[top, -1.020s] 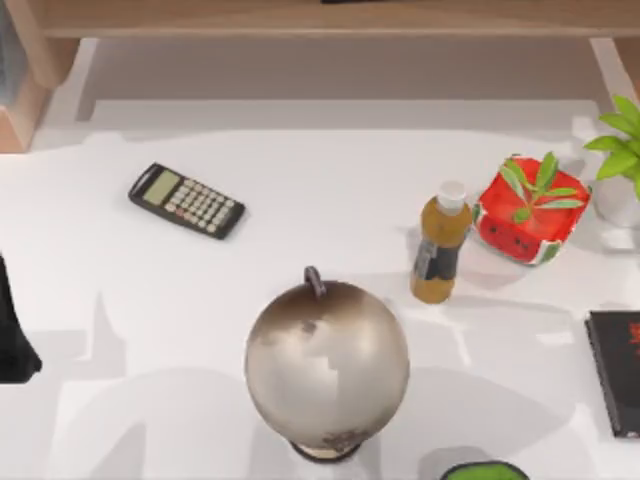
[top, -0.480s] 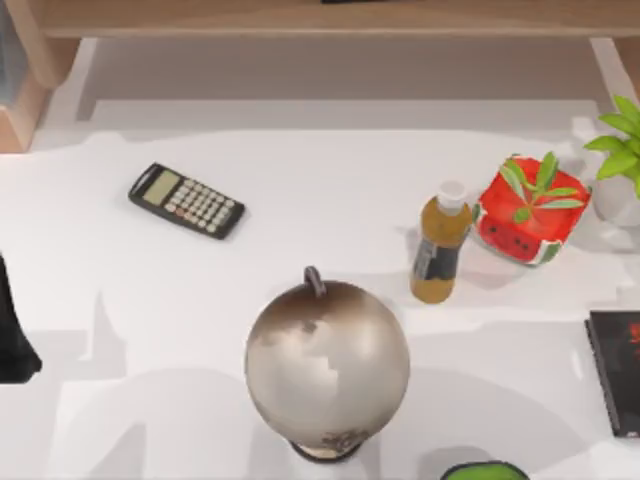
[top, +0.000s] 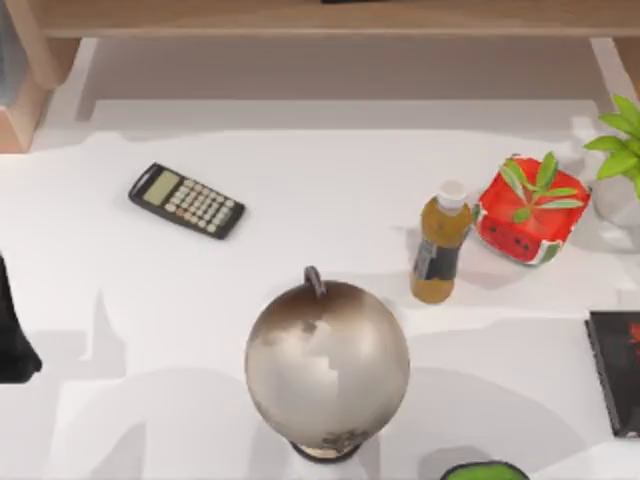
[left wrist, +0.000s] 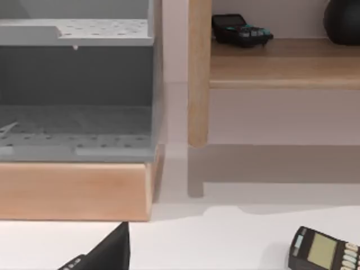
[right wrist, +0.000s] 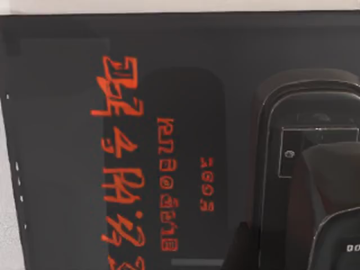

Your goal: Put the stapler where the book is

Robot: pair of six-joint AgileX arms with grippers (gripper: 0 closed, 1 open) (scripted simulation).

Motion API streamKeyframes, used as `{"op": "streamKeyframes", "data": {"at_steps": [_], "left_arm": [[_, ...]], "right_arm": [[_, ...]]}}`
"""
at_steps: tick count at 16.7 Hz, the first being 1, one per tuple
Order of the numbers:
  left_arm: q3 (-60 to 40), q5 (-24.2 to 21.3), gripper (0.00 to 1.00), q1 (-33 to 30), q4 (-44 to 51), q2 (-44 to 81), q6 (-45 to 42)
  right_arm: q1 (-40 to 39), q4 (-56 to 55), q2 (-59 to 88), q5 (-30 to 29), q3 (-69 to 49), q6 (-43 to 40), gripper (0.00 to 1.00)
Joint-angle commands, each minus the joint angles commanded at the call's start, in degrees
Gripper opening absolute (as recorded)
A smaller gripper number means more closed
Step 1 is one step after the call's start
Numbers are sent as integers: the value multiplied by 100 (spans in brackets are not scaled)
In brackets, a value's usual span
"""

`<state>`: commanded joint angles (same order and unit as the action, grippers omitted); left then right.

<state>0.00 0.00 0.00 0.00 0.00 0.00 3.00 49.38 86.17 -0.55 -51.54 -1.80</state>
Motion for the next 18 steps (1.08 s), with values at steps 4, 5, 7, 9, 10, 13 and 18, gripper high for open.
{"op": "streamKeyframes", "data": {"at_steps": [4,5,7,9,10,13,18], "left_arm": [[0,0,100,0,0,0,0],[0,0,100,0,0,0,0],[0,0,100,0,0,0,0],[0,0,100,0,0,0,0],[0,0,100,0,0,0,0],[0,0,100,0,0,0,0],[0,0,100,0,0,0,0]], "right_arm": [[-16,-432,194,1,252,-1,0],[-17,-444,200,1,259,-1,0],[-17,-444,200,1,259,-1,0],[-17,-444,200,1,259,-1,8],[-17,-444,200,1,259,-1,15],[-17,-444,200,1,259,-1,38],[-17,-444,200,1,259,-1,75]]}}
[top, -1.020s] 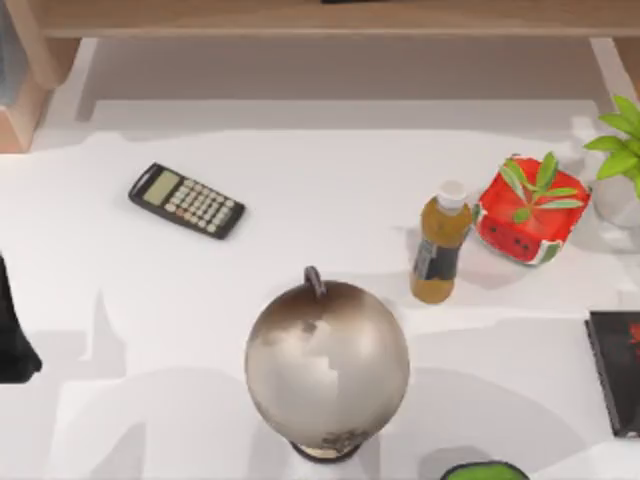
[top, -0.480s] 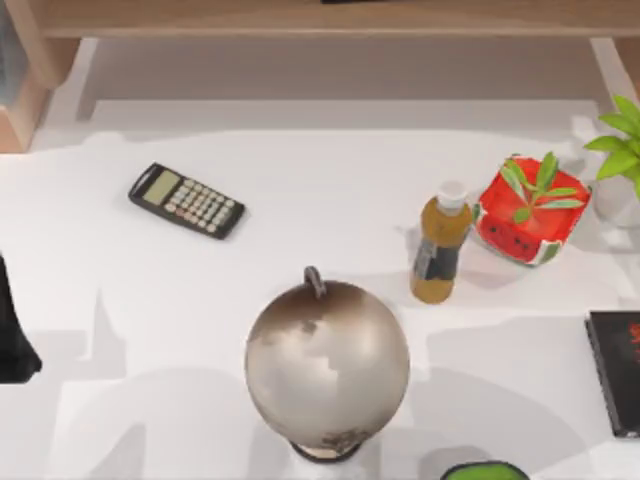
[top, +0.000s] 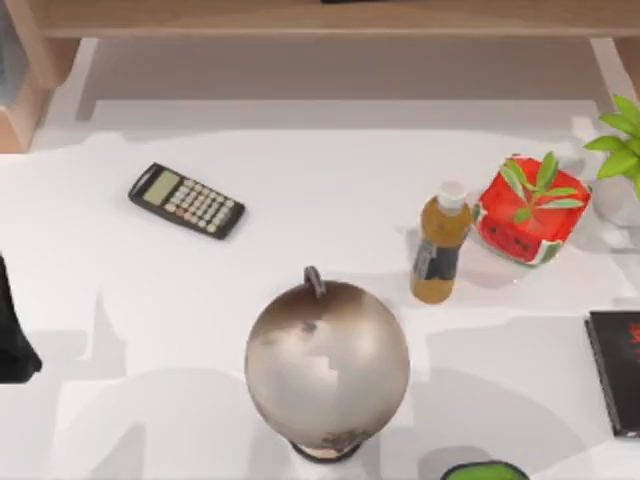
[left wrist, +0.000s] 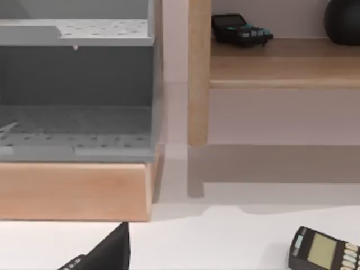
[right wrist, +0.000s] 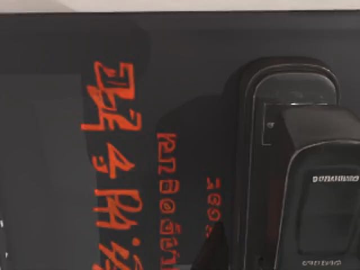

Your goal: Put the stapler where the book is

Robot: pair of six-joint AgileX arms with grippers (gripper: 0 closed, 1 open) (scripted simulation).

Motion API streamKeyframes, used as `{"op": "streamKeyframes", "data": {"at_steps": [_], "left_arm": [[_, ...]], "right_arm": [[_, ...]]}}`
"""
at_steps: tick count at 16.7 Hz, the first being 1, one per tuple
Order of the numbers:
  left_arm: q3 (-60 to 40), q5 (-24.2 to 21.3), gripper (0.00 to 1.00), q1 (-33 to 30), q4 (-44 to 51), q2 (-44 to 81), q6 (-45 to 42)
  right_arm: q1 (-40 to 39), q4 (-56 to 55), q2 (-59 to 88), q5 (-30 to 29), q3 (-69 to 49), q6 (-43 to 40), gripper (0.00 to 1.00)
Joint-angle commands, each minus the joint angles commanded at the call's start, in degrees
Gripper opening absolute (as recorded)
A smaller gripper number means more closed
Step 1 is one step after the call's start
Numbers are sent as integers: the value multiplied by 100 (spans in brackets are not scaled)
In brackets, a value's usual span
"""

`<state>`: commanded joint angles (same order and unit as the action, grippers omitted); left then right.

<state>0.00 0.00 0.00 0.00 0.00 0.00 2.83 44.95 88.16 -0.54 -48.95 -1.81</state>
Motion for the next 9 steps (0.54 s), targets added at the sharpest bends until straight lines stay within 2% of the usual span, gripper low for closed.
{"op": "streamKeyframes", "data": {"at_steps": [3,9], "left_arm": [[0,0,100,0,0,0,0],[0,0,100,0,0,0,0]], "right_arm": [[0,0,0,0,0,0,98],[0,0,0,0,0,0,100]]}}
